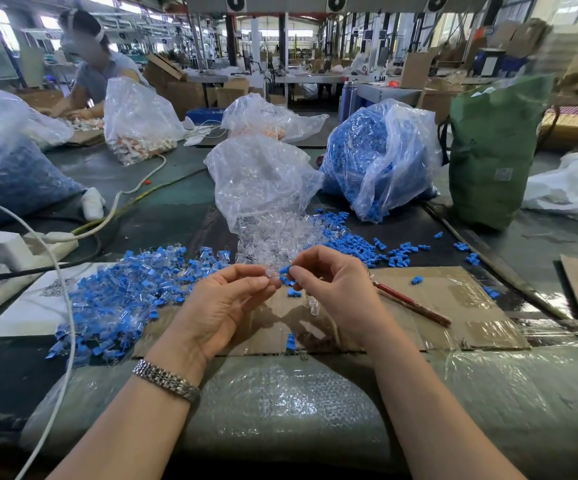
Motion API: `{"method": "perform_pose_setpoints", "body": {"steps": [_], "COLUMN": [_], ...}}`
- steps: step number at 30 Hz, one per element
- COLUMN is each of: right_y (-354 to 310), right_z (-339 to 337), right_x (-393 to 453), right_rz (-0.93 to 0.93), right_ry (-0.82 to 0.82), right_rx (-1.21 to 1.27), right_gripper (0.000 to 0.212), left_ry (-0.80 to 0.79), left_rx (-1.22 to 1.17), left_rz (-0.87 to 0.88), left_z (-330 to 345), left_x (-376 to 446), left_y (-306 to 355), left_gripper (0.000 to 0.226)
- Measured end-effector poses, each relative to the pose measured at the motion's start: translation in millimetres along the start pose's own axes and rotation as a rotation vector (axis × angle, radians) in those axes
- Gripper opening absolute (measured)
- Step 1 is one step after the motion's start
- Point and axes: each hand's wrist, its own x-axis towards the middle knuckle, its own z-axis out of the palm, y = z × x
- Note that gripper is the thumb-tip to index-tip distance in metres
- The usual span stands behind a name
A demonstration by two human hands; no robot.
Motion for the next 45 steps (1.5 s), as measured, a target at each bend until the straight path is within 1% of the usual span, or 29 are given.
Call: {"method": "perform_pose_setpoints", "body": {"steps": [3,7,9,15,23,28,36,41,44,45], "right_y": [1.7,3.0,3.4,7.1,15.2,15.3,13.6,9.6,3.7,1.5], "right_z": [0.6,3.2,4.5,5.6,9.0,8.1,9.0,7.0,1.8,-1.9], "right_x": [0.0,-0.2,0.0,-0.4,1.5,0.9,0.2,-2.1,-1.8,-1.3], "right_rz": [-0.018,-0.028,-0.039,-0.085,-0.198,-0.213,-0.204,-0.168,-0.089,-0.048], "right_ry": [-0.024,-0.042,-0.050,-0.056,-0.063,-0.066,-0.060,-0.071,0.018,0.070], "right_rx": [-0.040,-0.054,-0.063,-0.141,-0.338,-0.357,-0.366,-0.353,-0.286,-0.332], "right_gripper": [0.002,0.005,0.006,0.008,0.009,0.010,0.009,0.012,0.016,0.016], "left_ry": [-0.025,-0.034,-0.050,-0.084,-0.054,-0.062,-0.050,-0.058,-0.043,-0.035], "left_rx": [-0.008,0.114,0.123,0.159,0.255,0.300,0.373,0.339,0.276,0.257], "left_rz": [-0.013,0.013,0.016,0.040,0.063,0.067,0.089,0.064,0.037,0.025], "left_z": [-0.3,-2.4,-3.4,-4.1,-2.5,-5.0,-2.3,-2.4,-2.5,-2.6], "left_x": [-0.2,-0.3,0.1,2.2,1.7,1.3,-1.8,-1.7,-1.7,-1.5], "left_y": [-1.1,-2.2,-2.6,-5.2,-7.9,-7.4,-6.6,-5.9,-6.4,-6.6], "left_gripper": [0.026,0.021,0.019,0.025,0.026,0.027,0.026,0.025,0.026,0.028]}}
